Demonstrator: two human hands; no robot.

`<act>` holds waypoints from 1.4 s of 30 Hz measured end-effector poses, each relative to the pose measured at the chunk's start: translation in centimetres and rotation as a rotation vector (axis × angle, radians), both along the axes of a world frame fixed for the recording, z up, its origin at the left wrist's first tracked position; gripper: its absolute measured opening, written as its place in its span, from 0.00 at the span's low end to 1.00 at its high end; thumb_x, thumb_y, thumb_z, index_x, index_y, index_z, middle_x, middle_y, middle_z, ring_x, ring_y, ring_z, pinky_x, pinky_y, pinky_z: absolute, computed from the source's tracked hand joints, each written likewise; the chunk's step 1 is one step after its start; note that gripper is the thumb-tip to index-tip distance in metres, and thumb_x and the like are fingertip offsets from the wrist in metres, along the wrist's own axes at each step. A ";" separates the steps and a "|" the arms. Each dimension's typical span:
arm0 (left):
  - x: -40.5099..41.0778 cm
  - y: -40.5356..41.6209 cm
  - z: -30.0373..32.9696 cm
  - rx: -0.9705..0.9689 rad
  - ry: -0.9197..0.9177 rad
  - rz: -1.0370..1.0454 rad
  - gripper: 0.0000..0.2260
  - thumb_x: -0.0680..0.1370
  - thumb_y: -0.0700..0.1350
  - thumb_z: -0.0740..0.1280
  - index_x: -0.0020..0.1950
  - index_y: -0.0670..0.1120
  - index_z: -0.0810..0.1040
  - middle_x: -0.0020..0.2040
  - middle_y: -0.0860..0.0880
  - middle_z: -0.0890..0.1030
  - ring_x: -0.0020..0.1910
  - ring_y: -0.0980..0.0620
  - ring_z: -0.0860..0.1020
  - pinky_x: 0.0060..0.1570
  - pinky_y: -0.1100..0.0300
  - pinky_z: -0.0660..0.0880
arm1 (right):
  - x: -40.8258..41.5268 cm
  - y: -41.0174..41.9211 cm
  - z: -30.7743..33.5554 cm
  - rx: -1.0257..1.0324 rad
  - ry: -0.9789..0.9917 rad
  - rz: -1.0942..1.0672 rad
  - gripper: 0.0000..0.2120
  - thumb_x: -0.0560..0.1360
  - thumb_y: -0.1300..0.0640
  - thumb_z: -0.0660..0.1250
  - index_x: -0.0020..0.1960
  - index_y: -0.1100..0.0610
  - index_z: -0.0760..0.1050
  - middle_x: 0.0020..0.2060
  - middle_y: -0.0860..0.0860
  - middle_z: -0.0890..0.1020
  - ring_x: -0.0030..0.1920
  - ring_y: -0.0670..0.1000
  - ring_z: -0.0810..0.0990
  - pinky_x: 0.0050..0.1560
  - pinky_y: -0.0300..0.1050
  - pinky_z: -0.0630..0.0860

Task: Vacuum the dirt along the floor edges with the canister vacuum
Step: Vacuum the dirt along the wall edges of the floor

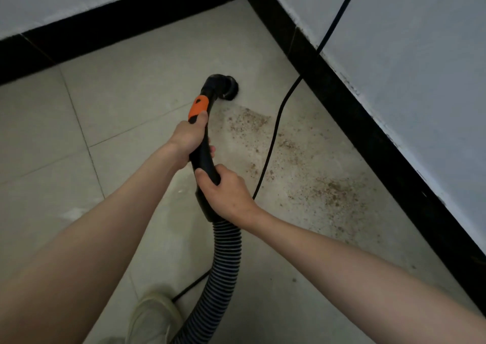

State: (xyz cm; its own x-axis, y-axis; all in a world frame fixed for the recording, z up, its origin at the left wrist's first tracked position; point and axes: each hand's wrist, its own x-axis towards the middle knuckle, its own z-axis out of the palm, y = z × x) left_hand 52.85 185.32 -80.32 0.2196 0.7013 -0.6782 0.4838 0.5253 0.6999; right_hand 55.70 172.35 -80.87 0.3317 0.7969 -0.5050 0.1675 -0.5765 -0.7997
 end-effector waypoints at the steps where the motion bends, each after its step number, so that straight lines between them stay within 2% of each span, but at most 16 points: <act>1: -0.5 -0.3 0.0 0.001 -0.006 0.026 0.18 0.81 0.55 0.57 0.54 0.38 0.67 0.37 0.44 0.73 0.29 0.47 0.74 0.31 0.57 0.75 | -0.1 -0.2 0.0 0.006 0.012 0.022 0.17 0.78 0.41 0.59 0.48 0.55 0.73 0.44 0.55 0.81 0.45 0.57 0.81 0.48 0.53 0.79; 6: -1.8 -2.5 0.8 0.025 0.019 0.109 0.16 0.82 0.53 0.56 0.49 0.40 0.67 0.36 0.44 0.72 0.29 0.47 0.74 0.31 0.56 0.75 | -0.4 -2.2 0.6 0.011 0.052 0.112 0.17 0.78 0.41 0.59 0.47 0.54 0.72 0.42 0.53 0.80 0.45 0.56 0.80 0.47 0.51 0.78; 11: -1.0 -4.4 1.6 0.016 0.065 0.061 0.15 0.82 0.53 0.55 0.43 0.42 0.66 0.38 0.43 0.72 0.29 0.47 0.74 0.31 0.56 0.75 | -0.3 -4.1 0.9 0.007 0.052 0.075 0.17 0.78 0.40 0.58 0.47 0.54 0.72 0.41 0.53 0.80 0.44 0.56 0.80 0.46 0.51 0.78; 15: -0.1 -5.3 2.0 -0.018 0.068 0.001 0.16 0.82 0.53 0.55 0.52 0.40 0.66 0.38 0.43 0.73 0.29 0.47 0.74 0.32 0.56 0.76 | 0.0 -5.3 1.5 -0.004 0.029 0.046 0.18 0.79 0.40 0.57 0.49 0.54 0.73 0.43 0.53 0.80 0.45 0.56 0.79 0.45 0.49 0.75; 19: 0.7 -6.2 1.7 -0.082 -0.002 -0.009 0.20 0.82 0.55 0.54 0.60 0.38 0.64 0.36 0.43 0.73 0.29 0.47 0.74 0.30 0.56 0.74 | 1.2 -6.3 2.1 -0.048 -0.067 0.061 0.20 0.79 0.40 0.56 0.55 0.56 0.73 0.46 0.54 0.80 0.49 0.58 0.79 0.48 0.49 0.75; 22: 1.7 -7.4 0.8 -0.071 -0.042 -0.045 0.20 0.82 0.55 0.54 0.58 0.38 0.65 0.35 0.43 0.73 0.28 0.47 0.73 0.27 0.58 0.74 | 1.9 -7.7 1.6 -0.058 -0.101 0.037 0.19 0.79 0.40 0.56 0.53 0.56 0.72 0.42 0.52 0.78 0.47 0.57 0.78 0.47 0.49 0.74; 27: 1.9 -9.6 -0.2 -0.029 -0.073 -0.048 0.16 0.82 0.54 0.55 0.48 0.40 0.68 0.33 0.43 0.73 0.27 0.48 0.73 0.27 0.59 0.75 | 1.3 -9.7 0.3 -0.058 -0.093 -0.013 0.19 0.78 0.39 0.57 0.52 0.55 0.73 0.44 0.54 0.81 0.46 0.58 0.80 0.49 0.53 0.78; 31: 1.5 -10.0 0.4 -0.049 -0.073 -0.066 0.17 0.82 0.54 0.54 0.53 0.39 0.67 0.34 0.43 0.73 0.27 0.47 0.74 0.26 0.60 0.75 | 0.9 -9.9 0.6 -0.047 -0.083 -0.036 0.19 0.77 0.39 0.57 0.50 0.54 0.74 0.43 0.53 0.81 0.45 0.56 0.80 0.49 0.52 0.78; 37: 1.7 -10.4 1.2 -0.068 -0.075 -0.041 0.18 0.82 0.54 0.54 0.57 0.38 0.65 0.35 0.42 0.74 0.29 0.47 0.74 0.30 0.57 0.75 | 1.6 -10.0 1.1 -0.037 -0.054 -0.036 0.19 0.76 0.38 0.58 0.49 0.54 0.74 0.44 0.53 0.81 0.45 0.55 0.81 0.50 0.52 0.79; 42: 1.2 -9.5 2.0 -0.018 -0.043 -0.012 0.21 0.82 0.55 0.55 0.60 0.37 0.66 0.38 0.42 0.75 0.30 0.47 0.76 0.29 0.57 0.76 | 1.8 -9.3 1.5 0.020 -0.062 0.010 0.18 0.77 0.40 0.58 0.49 0.54 0.74 0.44 0.53 0.81 0.44 0.55 0.80 0.46 0.49 0.78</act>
